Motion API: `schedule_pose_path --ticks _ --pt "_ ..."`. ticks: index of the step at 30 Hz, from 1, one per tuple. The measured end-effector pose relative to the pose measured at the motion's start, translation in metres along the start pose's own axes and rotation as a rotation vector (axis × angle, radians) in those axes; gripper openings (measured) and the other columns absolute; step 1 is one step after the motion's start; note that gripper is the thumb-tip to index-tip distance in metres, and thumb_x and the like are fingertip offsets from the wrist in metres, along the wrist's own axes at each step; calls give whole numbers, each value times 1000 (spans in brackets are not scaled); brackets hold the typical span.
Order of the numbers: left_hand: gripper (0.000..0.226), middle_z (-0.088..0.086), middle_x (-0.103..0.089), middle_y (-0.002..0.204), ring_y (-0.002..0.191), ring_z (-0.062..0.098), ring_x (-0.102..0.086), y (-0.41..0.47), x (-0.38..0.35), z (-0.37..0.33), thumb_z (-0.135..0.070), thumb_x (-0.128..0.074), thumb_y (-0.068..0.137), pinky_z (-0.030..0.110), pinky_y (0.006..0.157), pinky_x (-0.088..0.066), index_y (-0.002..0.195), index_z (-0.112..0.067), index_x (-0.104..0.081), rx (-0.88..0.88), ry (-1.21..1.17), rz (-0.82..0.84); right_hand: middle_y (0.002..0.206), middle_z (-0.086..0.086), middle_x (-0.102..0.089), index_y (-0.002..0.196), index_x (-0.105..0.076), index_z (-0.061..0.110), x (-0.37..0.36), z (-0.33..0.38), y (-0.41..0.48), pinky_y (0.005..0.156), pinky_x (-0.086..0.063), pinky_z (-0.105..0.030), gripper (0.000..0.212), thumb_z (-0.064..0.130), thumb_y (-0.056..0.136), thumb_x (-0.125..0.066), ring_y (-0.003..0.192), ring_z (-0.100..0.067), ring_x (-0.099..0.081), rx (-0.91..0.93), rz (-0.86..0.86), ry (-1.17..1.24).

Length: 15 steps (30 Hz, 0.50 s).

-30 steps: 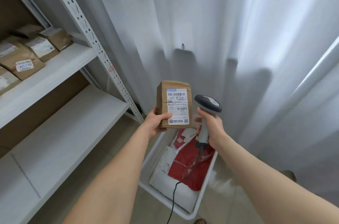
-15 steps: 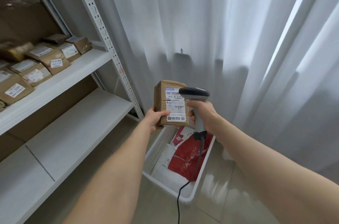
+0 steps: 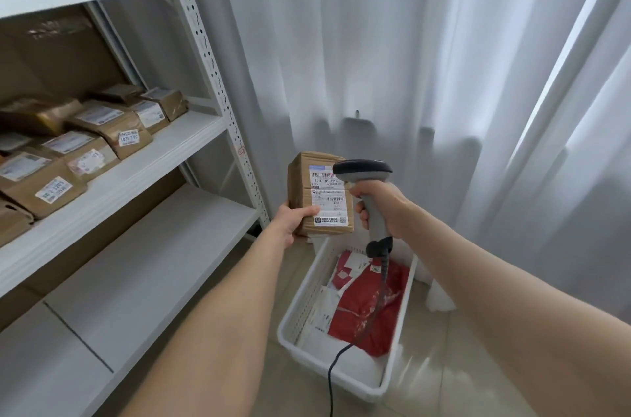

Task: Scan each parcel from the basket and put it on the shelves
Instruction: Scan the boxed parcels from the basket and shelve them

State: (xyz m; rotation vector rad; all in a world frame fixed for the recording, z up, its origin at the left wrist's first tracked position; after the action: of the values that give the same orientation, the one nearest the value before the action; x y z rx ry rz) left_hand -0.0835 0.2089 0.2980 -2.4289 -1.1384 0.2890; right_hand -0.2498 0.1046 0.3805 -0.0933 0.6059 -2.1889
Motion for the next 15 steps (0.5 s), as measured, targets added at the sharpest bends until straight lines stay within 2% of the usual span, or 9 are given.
schedule_pose_path --ticks 3,5,9,15 --pt "48 5 -68 98 92 26 -65 9 19 -6 -11 -74 80 53 89 -51 120 -19 -50 4 1 9 61 -5 -49 89 -50 8 -21 4 4 45 -38 -21 6 10 89 -56 45 -14 -42 -4 -8 7" --pt "47 5 -69 97 91 25 -64 12 31 -11 -12 -74 79 55 93 -48 120 -19 -51 6 -8 10 60 -4 -50 85 -50 9 -34 6 7 45 -39 -21 7 10 89 -56 44 -13 -42 0 -12 15" --pt "46 3 -69 92 85 22 -64 15 53 -19 -11 -74 80 49 82 -51 119 -18 -51 -4 -22 11 56 -2 -51 82 -51 10 -57 12 11 46 -41 -21 7 11 88 -56 43 -13 -44 10 -4 -4" --pt "48 4 -66 90 80 21 -61 13 79 -27 -12 -72 83 48 76 -50 125 -15 -49 -9 -41 -1 52 -2 -52 80 -52 11 -80 20 15 44 -42 -19 9 12 88 -56 40 -12 -45 16 4 2"
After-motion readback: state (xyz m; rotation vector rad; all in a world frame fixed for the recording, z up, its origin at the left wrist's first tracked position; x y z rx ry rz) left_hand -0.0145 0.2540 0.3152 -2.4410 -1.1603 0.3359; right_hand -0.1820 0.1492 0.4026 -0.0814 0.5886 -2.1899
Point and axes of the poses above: each hand's wrist, its own y-axis towards the middle knuckle, its own x-axis out of the back of the hand, z = x × y, the point moved 6 cm from there along y, towards the middle knuckle
